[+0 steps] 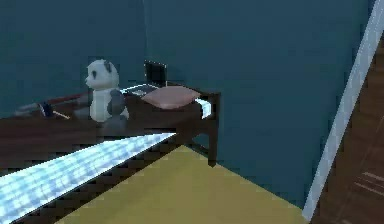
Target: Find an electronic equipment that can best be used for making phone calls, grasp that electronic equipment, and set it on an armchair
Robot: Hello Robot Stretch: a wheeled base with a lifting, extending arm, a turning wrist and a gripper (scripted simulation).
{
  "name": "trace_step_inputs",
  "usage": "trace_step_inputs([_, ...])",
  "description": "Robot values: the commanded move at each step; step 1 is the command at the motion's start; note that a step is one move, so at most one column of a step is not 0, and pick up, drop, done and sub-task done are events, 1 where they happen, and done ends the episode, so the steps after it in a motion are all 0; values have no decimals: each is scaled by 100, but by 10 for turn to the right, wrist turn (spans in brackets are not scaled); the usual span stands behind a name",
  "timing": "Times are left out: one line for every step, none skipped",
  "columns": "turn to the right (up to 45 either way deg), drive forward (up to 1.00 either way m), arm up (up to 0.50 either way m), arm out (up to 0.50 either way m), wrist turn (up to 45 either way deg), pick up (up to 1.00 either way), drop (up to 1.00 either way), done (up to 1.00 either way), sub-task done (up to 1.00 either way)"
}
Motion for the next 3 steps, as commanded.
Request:
trace_step_inputs([420, 0, 0, 0, 0, 0, 0, 0, 0])
trace_step_inputs([0, 15, 0, 0, 0, 0, 0, 0, 0])
trace_step_inputs([-450, 0, 0, 0, 0, 0, 0, 0, 0])
